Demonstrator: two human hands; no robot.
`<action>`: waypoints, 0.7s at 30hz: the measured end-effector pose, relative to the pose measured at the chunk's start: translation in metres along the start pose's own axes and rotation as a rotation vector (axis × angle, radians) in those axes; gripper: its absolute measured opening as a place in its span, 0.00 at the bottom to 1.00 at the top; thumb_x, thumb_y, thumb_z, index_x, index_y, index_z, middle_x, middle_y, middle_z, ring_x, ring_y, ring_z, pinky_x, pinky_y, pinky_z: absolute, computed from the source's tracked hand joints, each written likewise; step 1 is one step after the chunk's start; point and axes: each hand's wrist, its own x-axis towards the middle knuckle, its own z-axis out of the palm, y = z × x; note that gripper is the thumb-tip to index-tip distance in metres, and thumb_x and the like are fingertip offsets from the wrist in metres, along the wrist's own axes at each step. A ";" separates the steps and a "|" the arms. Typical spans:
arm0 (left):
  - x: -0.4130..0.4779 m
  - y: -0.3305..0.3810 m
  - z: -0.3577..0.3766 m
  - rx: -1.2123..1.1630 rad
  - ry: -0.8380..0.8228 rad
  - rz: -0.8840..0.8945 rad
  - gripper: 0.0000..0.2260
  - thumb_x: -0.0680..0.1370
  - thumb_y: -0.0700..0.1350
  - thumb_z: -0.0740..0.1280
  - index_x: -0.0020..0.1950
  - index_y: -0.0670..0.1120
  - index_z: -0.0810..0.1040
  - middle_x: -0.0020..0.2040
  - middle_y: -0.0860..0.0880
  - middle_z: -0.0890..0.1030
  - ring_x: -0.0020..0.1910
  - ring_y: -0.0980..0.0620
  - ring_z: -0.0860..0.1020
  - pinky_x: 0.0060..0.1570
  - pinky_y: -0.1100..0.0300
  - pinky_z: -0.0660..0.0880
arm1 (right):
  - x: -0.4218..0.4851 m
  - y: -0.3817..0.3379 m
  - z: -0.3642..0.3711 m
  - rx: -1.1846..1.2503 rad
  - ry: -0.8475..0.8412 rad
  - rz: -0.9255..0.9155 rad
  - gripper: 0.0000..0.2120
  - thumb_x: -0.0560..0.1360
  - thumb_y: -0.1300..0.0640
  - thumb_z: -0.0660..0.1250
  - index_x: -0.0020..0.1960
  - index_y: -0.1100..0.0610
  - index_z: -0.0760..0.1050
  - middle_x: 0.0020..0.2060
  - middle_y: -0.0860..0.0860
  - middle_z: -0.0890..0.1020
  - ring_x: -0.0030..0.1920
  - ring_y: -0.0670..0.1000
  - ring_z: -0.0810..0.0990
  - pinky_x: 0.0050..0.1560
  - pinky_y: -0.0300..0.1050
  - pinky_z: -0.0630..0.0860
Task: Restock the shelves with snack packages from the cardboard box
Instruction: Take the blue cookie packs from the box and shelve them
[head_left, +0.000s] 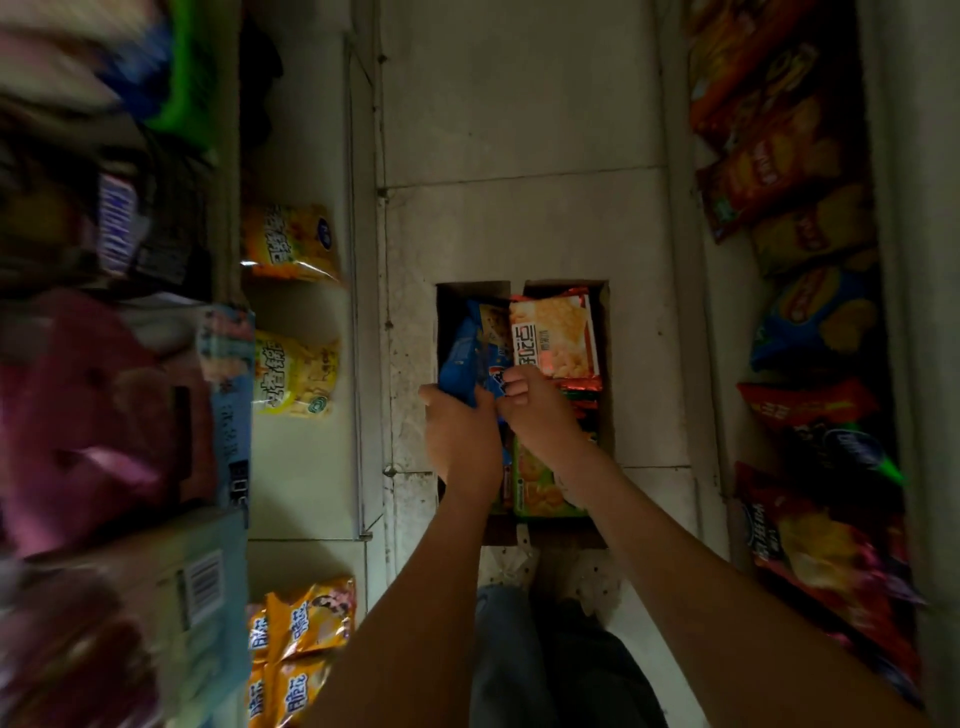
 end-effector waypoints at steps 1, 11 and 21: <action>-0.010 0.009 -0.014 0.008 0.000 0.007 0.16 0.77 0.50 0.65 0.58 0.41 0.67 0.50 0.42 0.79 0.45 0.44 0.79 0.35 0.55 0.73 | -0.011 -0.012 -0.004 0.013 -0.007 -0.009 0.12 0.76 0.67 0.61 0.59 0.63 0.70 0.41 0.50 0.72 0.47 0.52 0.73 0.50 0.48 0.73; -0.124 0.092 -0.141 -0.208 0.067 0.168 0.22 0.76 0.59 0.63 0.66 0.48 0.72 0.55 0.47 0.81 0.52 0.48 0.79 0.47 0.55 0.77 | -0.155 -0.107 -0.074 0.114 0.150 -0.067 0.17 0.77 0.56 0.66 0.63 0.61 0.69 0.55 0.55 0.75 0.53 0.49 0.74 0.44 0.28 0.70; -0.217 0.155 -0.261 -0.685 -0.263 0.334 0.19 0.78 0.53 0.65 0.63 0.43 0.76 0.55 0.48 0.82 0.52 0.54 0.81 0.48 0.60 0.79 | -0.298 -0.194 -0.158 0.328 0.567 -0.173 0.34 0.72 0.52 0.72 0.71 0.60 0.59 0.66 0.54 0.69 0.64 0.51 0.70 0.63 0.45 0.70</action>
